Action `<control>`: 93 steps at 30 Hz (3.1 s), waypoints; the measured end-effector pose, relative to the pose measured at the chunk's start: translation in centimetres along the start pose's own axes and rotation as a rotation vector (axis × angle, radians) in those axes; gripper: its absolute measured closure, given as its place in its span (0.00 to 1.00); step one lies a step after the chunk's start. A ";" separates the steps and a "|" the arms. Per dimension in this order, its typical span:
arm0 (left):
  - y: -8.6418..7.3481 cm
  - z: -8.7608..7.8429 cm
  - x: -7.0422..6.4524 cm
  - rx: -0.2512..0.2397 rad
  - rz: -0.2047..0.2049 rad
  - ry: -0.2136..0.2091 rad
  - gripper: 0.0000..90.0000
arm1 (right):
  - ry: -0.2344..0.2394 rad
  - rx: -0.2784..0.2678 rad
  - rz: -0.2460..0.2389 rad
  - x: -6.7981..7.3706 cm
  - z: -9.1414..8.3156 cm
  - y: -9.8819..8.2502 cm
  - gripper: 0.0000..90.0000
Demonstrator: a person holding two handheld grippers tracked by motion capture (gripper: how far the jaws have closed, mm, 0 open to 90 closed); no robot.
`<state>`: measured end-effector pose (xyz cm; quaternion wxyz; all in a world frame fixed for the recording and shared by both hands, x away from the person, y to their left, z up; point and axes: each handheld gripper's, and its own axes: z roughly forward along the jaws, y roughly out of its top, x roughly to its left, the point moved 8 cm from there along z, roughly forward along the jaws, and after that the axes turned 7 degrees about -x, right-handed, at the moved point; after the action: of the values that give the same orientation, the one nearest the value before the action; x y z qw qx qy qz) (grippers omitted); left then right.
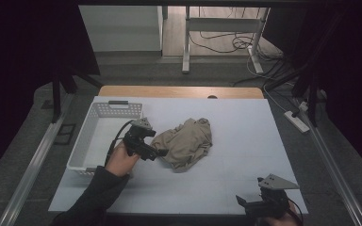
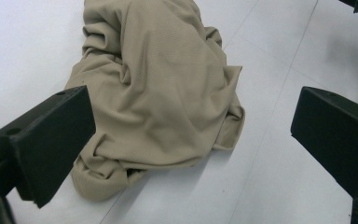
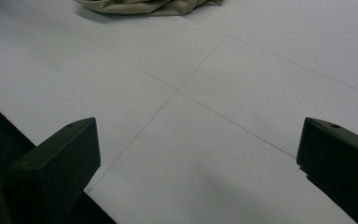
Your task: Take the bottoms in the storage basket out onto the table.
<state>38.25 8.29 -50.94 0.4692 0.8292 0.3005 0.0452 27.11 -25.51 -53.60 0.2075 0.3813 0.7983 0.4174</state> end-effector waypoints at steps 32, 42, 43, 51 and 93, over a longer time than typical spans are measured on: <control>-2.1 -3.4 -0.9 -0.048 -0.022 0.028 0.00 | 0.003 -0.001 -0.004 0.1 0.0 0.0 0.00; -2.6 -4.6 -1.3 -0.063 -0.030 0.038 0.00 | 0.000 0.003 -0.011 0.1 0.0 0.0 0.00; -2.8 -4.7 -1.3 -0.067 -0.036 0.037 0.00 | 0.000 0.004 -0.011 0.1 0.0 0.0 0.00; -3.5 -5.5 -1.5 -0.071 -0.049 0.058 0.00 | 0.002 0.002 -0.009 0.1 0.0 0.0 0.00; -8.8 -10.1 -3.2 -0.104 -0.102 0.131 0.00 | -0.003 0.013 -0.013 0.1 0.1 -0.1 0.00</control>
<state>28.07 17.45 -51.77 0.4929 0.7824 0.3697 0.0907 27.05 -25.41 -53.70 0.2092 0.3780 0.8031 0.4104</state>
